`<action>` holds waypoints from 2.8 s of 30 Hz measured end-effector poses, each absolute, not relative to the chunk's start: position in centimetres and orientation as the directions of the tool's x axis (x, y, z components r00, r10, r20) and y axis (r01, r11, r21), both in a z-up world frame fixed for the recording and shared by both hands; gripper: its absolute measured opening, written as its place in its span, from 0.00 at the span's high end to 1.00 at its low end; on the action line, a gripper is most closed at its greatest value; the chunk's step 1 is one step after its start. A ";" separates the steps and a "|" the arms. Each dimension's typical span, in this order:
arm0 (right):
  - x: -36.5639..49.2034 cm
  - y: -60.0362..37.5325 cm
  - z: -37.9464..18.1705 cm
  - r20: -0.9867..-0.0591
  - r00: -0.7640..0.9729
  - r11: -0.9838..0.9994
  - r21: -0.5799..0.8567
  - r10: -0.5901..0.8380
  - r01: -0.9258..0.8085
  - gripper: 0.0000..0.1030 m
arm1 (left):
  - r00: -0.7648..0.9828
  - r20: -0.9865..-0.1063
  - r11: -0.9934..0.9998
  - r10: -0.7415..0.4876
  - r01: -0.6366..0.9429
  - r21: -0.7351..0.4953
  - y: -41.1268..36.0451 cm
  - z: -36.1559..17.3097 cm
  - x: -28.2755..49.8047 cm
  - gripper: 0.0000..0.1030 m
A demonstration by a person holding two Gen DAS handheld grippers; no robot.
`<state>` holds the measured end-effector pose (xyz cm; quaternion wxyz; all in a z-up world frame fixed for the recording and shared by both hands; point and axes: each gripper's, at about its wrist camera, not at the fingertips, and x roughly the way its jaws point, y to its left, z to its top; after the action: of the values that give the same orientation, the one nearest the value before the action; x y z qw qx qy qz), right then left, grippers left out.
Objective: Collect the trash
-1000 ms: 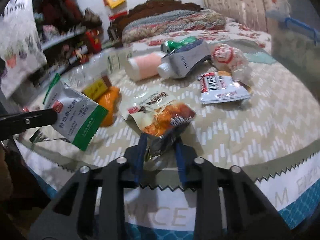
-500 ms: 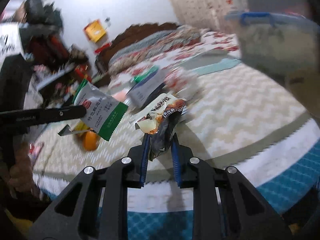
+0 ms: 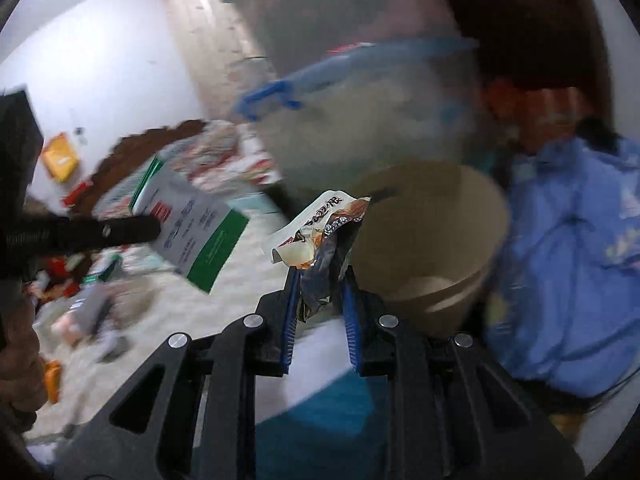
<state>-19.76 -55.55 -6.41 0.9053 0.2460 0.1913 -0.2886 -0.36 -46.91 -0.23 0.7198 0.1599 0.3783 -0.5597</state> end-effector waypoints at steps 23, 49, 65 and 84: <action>-17.3 -47.3 -3.4 -0.392 0.863 0.765 0.432 -0.318 0.479 0.03 | 0.304 -0.695 0.548 -0.652 0.823 -0.154 -21.2 0.6 -0.2 0.58; -1.6 -29.5 -3.0 -0.584 0.774 0.882 0.466 0.245 0.073 0.42 | 0.496 -0.728 0.863 -0.474 0.424 -0.273 -2.3 -2.1 10.4 0.62; 12.7 -35.2 -7.0 -0.665 0.660 0.726 0.638 0.350 0.257 0.41 | 0.516 -0.624 0.798 -0.587 0.502 -0.335 1.3 0.2 4.4 0.63; -10.7 -35.7 -4.4 -0.605 0.792 0.893 0.309 -0.081 0.327 0.43 | 0.443 -0.555 0.677 -0.704 0.656 -0.335 -6.2 3.0 2.4 0.63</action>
<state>-10.65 -35.70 -4.42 0.9244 0.2032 0.3032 -0.1104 2.41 -6.17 2.99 0.8487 -0.0351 0.3435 -0.4006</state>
